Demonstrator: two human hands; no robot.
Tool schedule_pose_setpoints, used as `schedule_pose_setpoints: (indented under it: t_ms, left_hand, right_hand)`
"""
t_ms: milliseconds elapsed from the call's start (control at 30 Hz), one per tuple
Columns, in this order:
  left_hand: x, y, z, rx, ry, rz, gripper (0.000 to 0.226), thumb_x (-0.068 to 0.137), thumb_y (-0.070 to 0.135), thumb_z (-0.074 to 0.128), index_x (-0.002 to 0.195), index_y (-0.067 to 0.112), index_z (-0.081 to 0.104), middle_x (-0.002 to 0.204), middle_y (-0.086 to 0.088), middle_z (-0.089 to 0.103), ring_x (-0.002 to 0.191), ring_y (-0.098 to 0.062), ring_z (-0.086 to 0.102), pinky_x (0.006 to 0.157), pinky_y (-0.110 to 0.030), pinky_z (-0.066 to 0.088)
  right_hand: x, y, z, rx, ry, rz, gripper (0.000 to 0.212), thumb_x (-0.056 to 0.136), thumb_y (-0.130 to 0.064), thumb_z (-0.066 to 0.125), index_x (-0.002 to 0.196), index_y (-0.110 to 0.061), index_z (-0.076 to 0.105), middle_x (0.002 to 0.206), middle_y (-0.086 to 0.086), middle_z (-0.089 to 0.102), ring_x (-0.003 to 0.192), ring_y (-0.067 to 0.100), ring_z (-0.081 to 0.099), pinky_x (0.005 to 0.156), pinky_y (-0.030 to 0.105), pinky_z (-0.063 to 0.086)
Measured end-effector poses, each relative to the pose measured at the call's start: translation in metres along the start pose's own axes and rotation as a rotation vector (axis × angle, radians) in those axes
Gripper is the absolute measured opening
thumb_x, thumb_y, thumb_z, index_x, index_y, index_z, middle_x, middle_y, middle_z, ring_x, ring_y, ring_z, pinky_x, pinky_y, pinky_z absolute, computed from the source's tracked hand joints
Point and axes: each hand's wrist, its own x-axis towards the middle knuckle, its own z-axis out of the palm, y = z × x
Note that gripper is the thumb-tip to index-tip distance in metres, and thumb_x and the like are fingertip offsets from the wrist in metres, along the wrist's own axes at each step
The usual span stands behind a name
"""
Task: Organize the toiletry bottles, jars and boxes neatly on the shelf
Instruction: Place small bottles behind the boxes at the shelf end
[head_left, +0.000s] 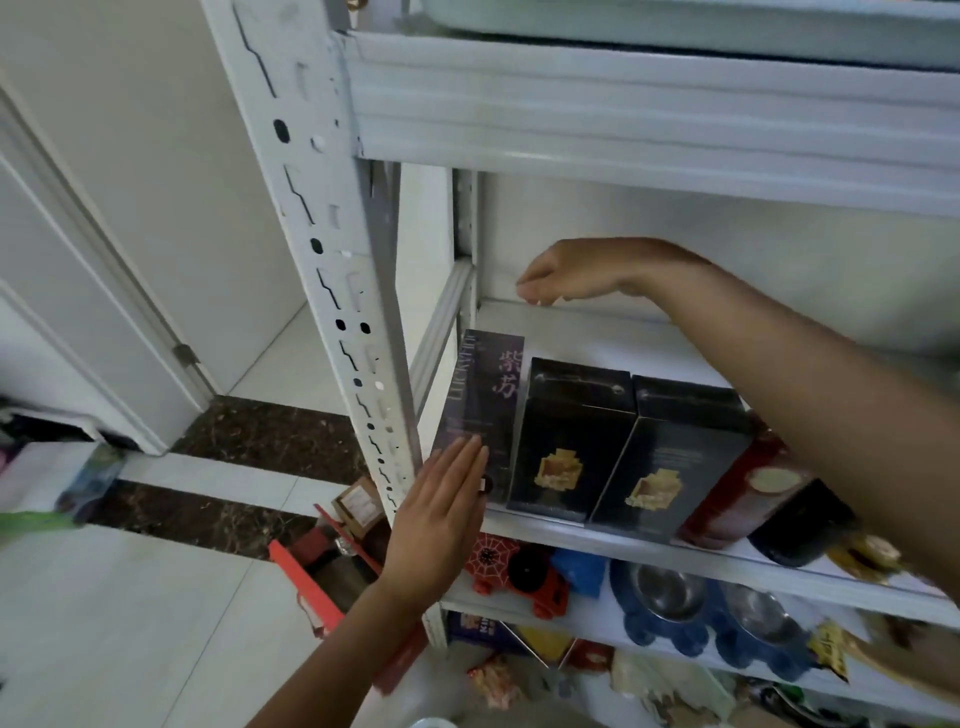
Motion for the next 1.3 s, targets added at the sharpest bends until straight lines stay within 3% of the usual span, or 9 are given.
schedule_pose_setpoints:
  t_ms: [167, 400, 567, 833, 1000, 1067, 1167, 1300]
  left_hand:
    - [-0.008, 0.002, 0.009, 0.035, -0.034, -0.022, 0.062, 0.085, 0.002, 0.057, 0.143, 0.004, 0.035, 0.150, -0.013, 0.035, 0.143, -0.023, 0.024, 0.116, -0.042, 0.023]
    - [-0.016, -0.005, 0.019, 0.061, -0.044, -0.047, 0.069, 0.080, -0.004, 0.043, 0.146, 0.008, 0.027, 0.155, -0.008, 0.021, 0.144, -0.022, 0.020, 0.118, -0.041, 0.017]
    - [-0.014, -0.005, 0.027, 0.123, -0.018, -0.070, 0.097, 0.067, -0.004, 0.075, 0.147, 0.009, 0.021, 0.148, -0.007, 0.031, 0.141, -0.022, 0.026, 0.119, -0.039, 0.015]
    - [-0.016, -0.007, 0.038, 0.250, 0.141, -0.035, 0.054, 0.082, 0.008, 0.054, 0.135, 0.009, 0.040, 0.139, -0.008, 0.040, 0.130, -0.022, 0.039, 0.119, -0.036, 0.016]
    - [-0.016, -0.003, 0.040, 0.298, 0.275, -0.014, 0.044, 0.079, 0.010, 0.053, 0.122, 0.009, 0.046, 0.126, -0.008, 0.045, 0.118, -0.023, 0.045, 0.116, -0.033, 0.011]
    - [-0.016, -0.004, 0.039, 0.313, 0.293, 0.001, 0.044, 0.077, 0.013, 0.054, 0.120, 0.010, 0.047, 0.124, -0.008, 0.045, 0.114, -0.023, 0.045, 0.113, -0.033, 0.015]
    - [-0.017, -0.009, 0.042, 0.329, 0.309, 0.018, 0.045, 0.076, 0.013, 0.056, 0.120, 0.011, 0.047, 0.123, -0.008, 0.045, 0.113, -0.023, 0.046, 0.115, -0.032, 0.013]
    - [-0.020, -0.013, 0.049, 0.329, 0.299, 0.017, 0.047, 0.075, 0.013, 0.059, 0.121, 0.010, 0.046, 0.125, -0.009, 0.045, 0.115, -0.023, 0.046, 0.116, -0.034, 0.012]
  right_hand:
    - [0.064, 0.009, 0.021, -0.168, -0.182, 0.119, 0.047, 0.098, -0.030, 0.044, 0.138, -0.005, 0.042, 0.138, 0.013, 0.047, 0.124, 0.025, 0.047, 0.106, 0.036, 0.040]
    - [0.086, 0.010, 0.038, -0.210, -0.250, 0.144, 0.066, 0.094, -0.036, 0.052, 0.147, -0.007, 0.025, 0.154, 0.009, 0.024, 0.140, 0.027, 0.027, 0.112, 0.038, 0.026]
    - [0.091, 0.014, 0.045, -0.170, -0.287, 0.153, 0.074, 0.091, -0.039, 0.055, 0.149, -0.011, 0.018, 0.156, 0.007, 0.020, 0.142, 0.027, 0.023, 0.114, 0.038, 0.022]
    - [0.095, 0.015, 0.044, 0.010, -0.243, 0.144, 0.071, 0.084, -0.028, 0.068, 0.144, -0.013, 0.033, 0.148, 0.008, 0.038, 0.133, 0.030, 0.039, 0.110, 0.038, 0.030]
    - [0.099, 0.007, 0.045, 0.016, -0.170, 0.071, 0.035, 0.074, -0.017, 0.077, 0.106, -0.009, 0.067, 0.111, 0.002, 0.059, 0.121, 0.027, 0.049, 0.109, 0.049, 0.033]
    - [0.097, 0.003, 0.044, 0.032, -0.154, 0.055, 0.026, 0.073, -0.013, 0.078, 0.094, -0.016, 0.063, 0.105, -0.001, 0.056, 0.117, 0.027, 0.049, 0.108, 0.050, 0.034]
    - [0.088, 0.001, 0.043, 0.114, -0.178, 0.056, 0.038, 0.072, -0.008, 0.077, 0.089, -0.021, 0.046, 0.105, 0.000, 0.054, 0.117, 0.028, 0.048, 0.107, 0.050, 0.034]
    - [0.075, 0.003, 0.038, 0.195, -0.206, 0.117, 0.044, 0.081, -0.006, 0.069, 0.114, -0.013, 0.041, 0.132, 0.012, 0.045, 0.124, 0.030, 0.039, 0.109, 0.059, 0.023]
